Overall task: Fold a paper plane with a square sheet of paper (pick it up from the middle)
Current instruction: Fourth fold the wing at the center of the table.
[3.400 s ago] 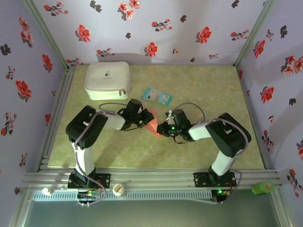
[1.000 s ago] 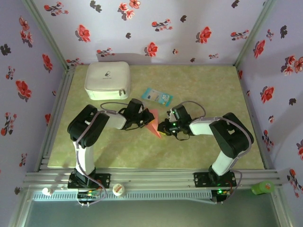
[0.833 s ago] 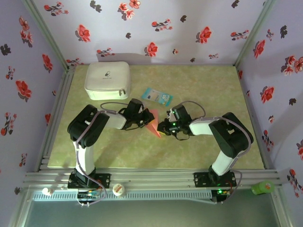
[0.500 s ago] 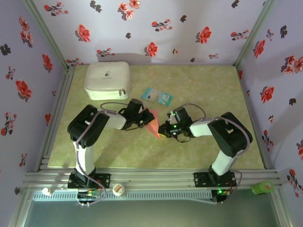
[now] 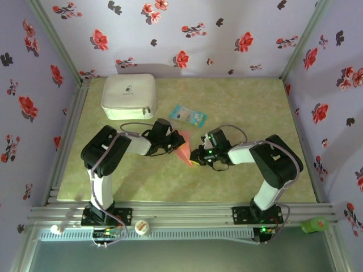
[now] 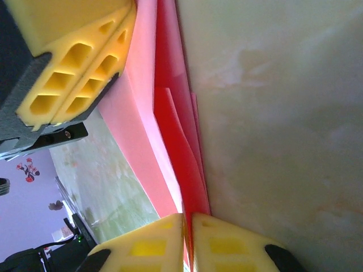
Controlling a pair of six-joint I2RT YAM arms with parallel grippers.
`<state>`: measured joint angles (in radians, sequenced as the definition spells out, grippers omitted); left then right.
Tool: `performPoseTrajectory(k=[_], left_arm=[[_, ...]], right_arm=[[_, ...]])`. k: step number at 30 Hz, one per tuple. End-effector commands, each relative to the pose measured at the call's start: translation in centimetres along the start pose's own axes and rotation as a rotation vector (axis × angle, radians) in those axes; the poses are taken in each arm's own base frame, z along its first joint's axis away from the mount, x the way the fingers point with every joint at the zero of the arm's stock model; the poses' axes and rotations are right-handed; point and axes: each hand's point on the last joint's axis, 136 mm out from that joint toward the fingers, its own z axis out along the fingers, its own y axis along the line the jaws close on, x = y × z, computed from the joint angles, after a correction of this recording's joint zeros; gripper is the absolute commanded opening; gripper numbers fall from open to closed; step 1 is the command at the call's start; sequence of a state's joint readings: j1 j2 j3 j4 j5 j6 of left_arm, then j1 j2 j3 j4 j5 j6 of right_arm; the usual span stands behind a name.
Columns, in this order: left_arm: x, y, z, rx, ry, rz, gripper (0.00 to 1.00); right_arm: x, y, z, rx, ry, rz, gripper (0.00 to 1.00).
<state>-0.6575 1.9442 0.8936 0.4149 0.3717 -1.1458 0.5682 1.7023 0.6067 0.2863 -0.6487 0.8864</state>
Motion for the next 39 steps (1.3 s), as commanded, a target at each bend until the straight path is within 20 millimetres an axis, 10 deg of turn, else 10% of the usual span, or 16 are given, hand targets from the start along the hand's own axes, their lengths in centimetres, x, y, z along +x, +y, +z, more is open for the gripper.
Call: performPoseTrajectory(k=[1,39], left_arm=[[1.4,2.8,0.6,-0.071,0.032,-0.023,0.04],[1.6,3.1,0.6,-0.072,0.029,-0.029,0.03]], right_arm=[[1.6,-1.3,-0.3,0.037,0.055,0.028,0.15],[3.9,-3.0,-0.3,0.157,0.14,0.005,0.09]])
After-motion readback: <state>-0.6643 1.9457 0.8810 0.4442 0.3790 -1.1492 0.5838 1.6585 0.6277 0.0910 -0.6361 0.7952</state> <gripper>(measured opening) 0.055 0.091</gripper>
